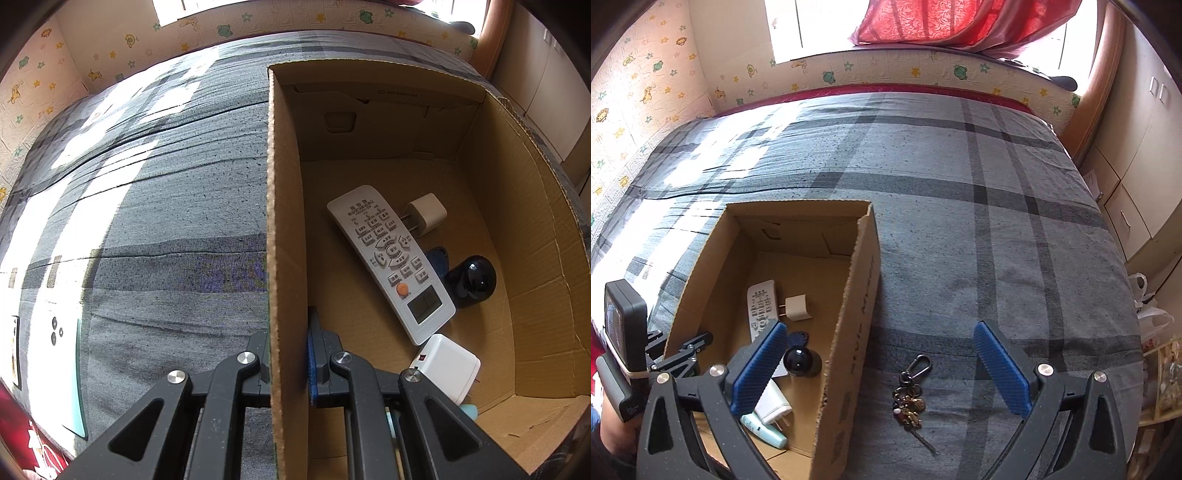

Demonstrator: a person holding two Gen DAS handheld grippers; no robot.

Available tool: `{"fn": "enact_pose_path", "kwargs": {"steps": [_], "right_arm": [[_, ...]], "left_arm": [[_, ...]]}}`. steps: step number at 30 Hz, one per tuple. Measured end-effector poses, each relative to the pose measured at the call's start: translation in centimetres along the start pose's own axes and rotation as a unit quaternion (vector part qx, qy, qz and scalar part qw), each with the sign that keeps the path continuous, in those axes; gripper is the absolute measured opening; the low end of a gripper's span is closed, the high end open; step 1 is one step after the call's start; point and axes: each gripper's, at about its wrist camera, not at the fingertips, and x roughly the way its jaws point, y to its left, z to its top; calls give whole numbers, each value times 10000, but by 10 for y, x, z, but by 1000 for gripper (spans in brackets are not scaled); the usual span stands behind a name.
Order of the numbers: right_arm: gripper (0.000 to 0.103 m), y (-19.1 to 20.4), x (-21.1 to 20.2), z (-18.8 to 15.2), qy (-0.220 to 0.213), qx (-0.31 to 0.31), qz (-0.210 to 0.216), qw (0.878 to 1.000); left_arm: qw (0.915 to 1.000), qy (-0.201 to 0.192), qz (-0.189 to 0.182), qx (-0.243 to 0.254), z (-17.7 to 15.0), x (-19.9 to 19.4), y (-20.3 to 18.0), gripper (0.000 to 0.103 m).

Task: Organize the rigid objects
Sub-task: 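Move the right gripper back over the brass keychain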

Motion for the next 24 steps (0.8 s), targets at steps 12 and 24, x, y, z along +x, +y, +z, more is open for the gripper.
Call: {"fn": "enact_pose_path", "kwargs": {"steps": [12, 24], "right_arm": [[103, -47, 19, -38, 171, 210, -287, 9992], [103, -56, 58, -79, 473, 185, -324, 9982]], "left_arm": [[10000, 3, 17, 10, 0, -1, -1, 11], [10000, 2, 19, 11, 0, -2, -1, 11]]}}
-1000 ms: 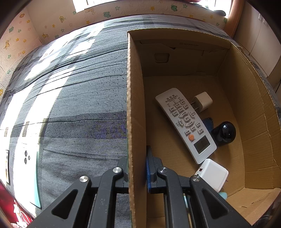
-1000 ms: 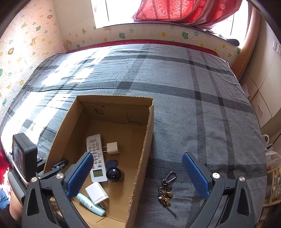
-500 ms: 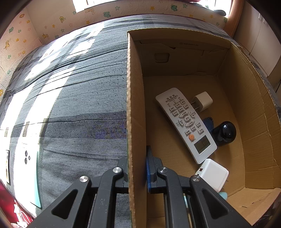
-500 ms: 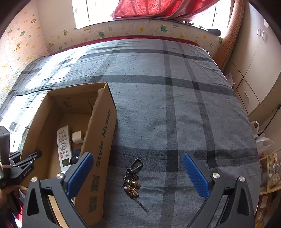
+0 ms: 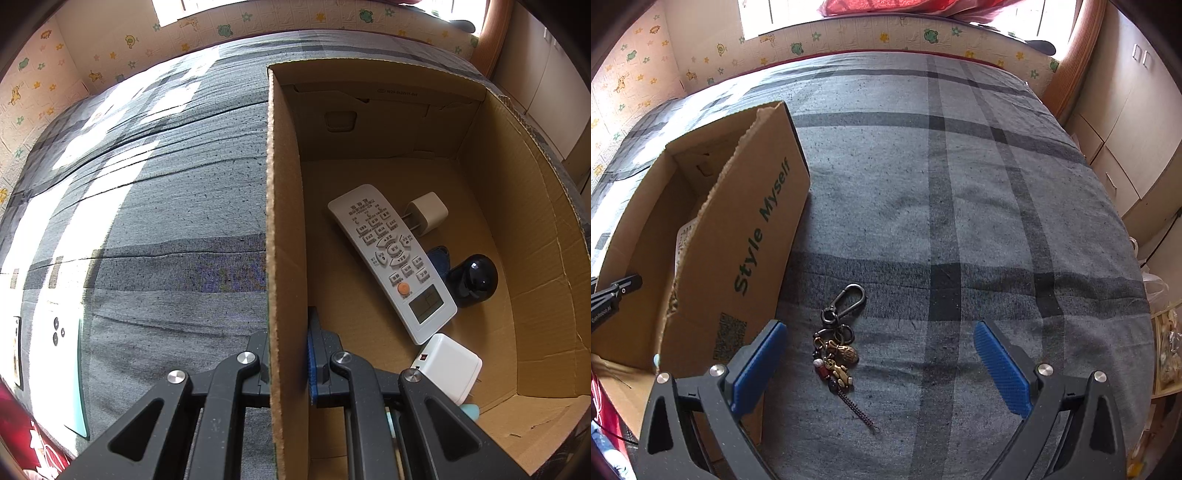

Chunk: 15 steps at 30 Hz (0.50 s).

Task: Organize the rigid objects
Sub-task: 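Move the right gripper back over the brass keychain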

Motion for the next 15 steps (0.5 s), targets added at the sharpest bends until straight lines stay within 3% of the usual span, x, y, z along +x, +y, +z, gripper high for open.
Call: {"fn": "enact_pose_path", "kwargs": {"steps": [15], "right_arm": [[102, 8, 44, -12, 473, -207, 129, 9986]], "left_arm": [[10000, 0, 6, 8, -1, 0, 0, 11]]}}
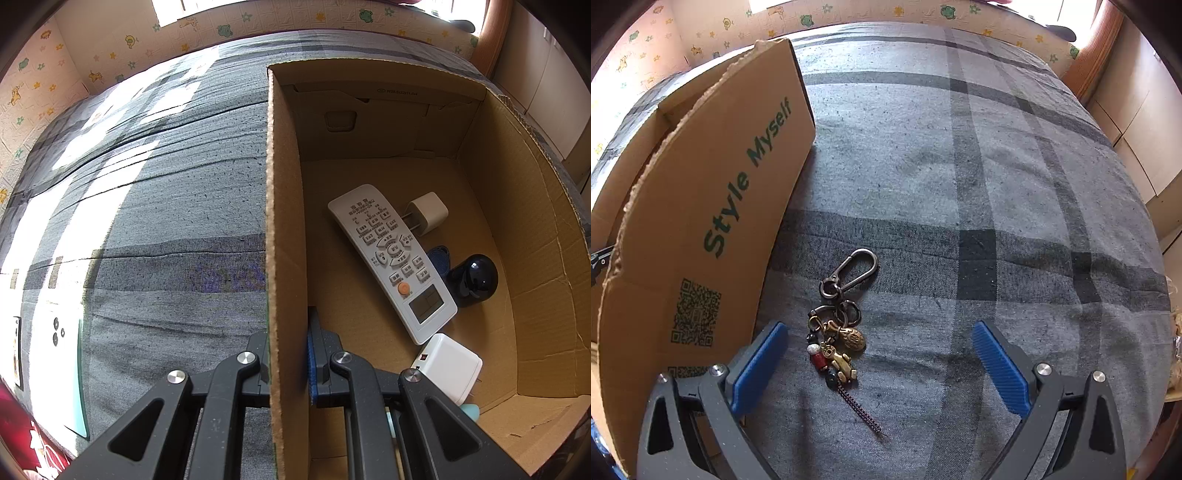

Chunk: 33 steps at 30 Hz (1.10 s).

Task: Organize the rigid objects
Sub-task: 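Move the right gripper back over the brass keychain, then grasp the brass keychain by its clasp with the right gripper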

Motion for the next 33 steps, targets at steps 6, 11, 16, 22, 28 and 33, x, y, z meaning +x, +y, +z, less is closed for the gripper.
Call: {"fn": "enact_pose_path", "kwargs": {"steps": [6, 11, 16, 22, 28, 33], "right_arm": [[93, 3, 19, 1, 171, -63, 72, 9998], [92, 8, 28, 2, 203, -180, 8, 9996], [91, 10, 33, 0, 151, -216, -76, 9996], [90, 13, 35, 5, 140, -188, -92, 9997], [38, 20, 28, 6, 81, -219, 53, 9997], [24, 20, 20, 4, -9, -162, 118, 9998]], "left_arm": [[10000, -5, 8, 6, 0, 0, 0, 11], [10000, -12, 1, -8, 0, 0, 0, 11], [10000, -27, 15, 4, -1, 0, -1, 11], [10000, -26, 21, 7, -1, -1, -2, 11], [10000, -21, 21, 3, -1, 0, -1, 11], [10000, -22, 21, -1, -1, 0, -2, 11]]}}
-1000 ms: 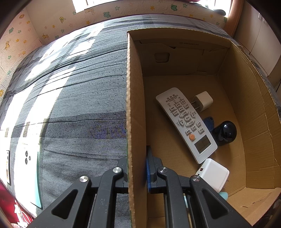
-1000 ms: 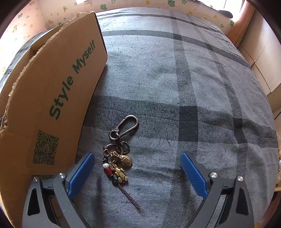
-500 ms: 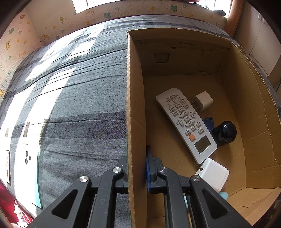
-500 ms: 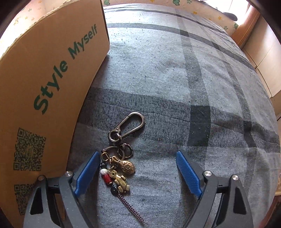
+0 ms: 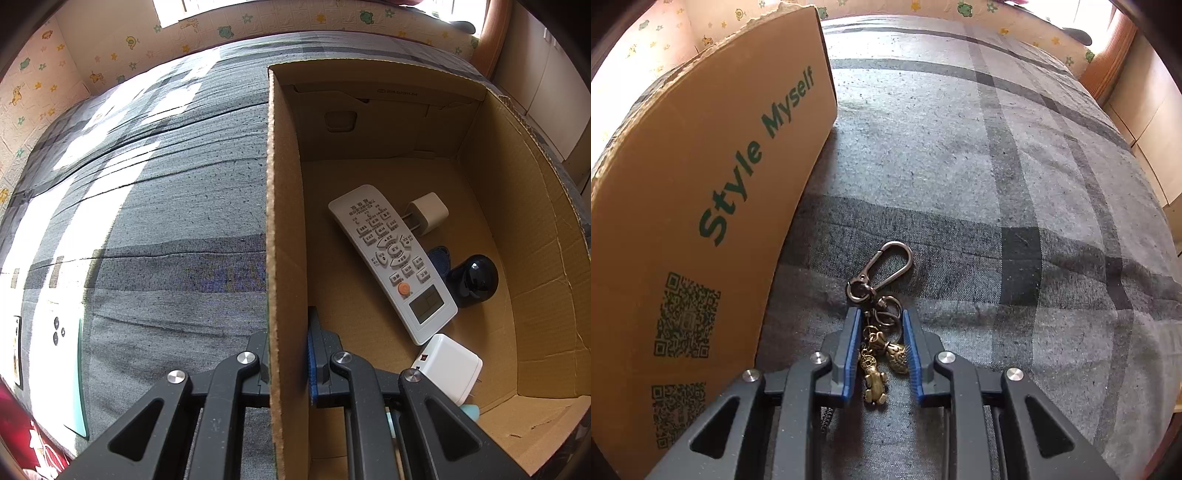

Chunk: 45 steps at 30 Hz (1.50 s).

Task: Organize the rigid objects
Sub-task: 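Grasp the brass keychain by its clasp with the right gripper, then carry the brass keychain into the box and lower it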

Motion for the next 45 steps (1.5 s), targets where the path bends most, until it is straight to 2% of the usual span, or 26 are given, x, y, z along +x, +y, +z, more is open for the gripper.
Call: {"fn": "enact_pose_path", "kwargs": {"steps": [4, 5, 6, 29, 45], "right_arm": [[21, -4, -11, -4, -46, 60, -64, 10000], [8, -3, -12, -7, -72, 60, -62, 9999], [4, -3, -17, -7, -107, 66, -43, 9999], [3, -5, -94, 5, -712, 54, -222, 9972], [3, 5, -159, 36, -1261, -153, -373, 9912]], "left_arm": [[10000, 5, 22, 12, 0, 0, -2, 11], [10000, 4, 21, 12, 0, 0, -2, 11], [10000, 5, 22, 15, 0, 0, -2, 11], [10000, 28, 31, 10, 3, -2, -4, 11], [10000, 32, 11, -1, 3, -2, -3, 11]]}}
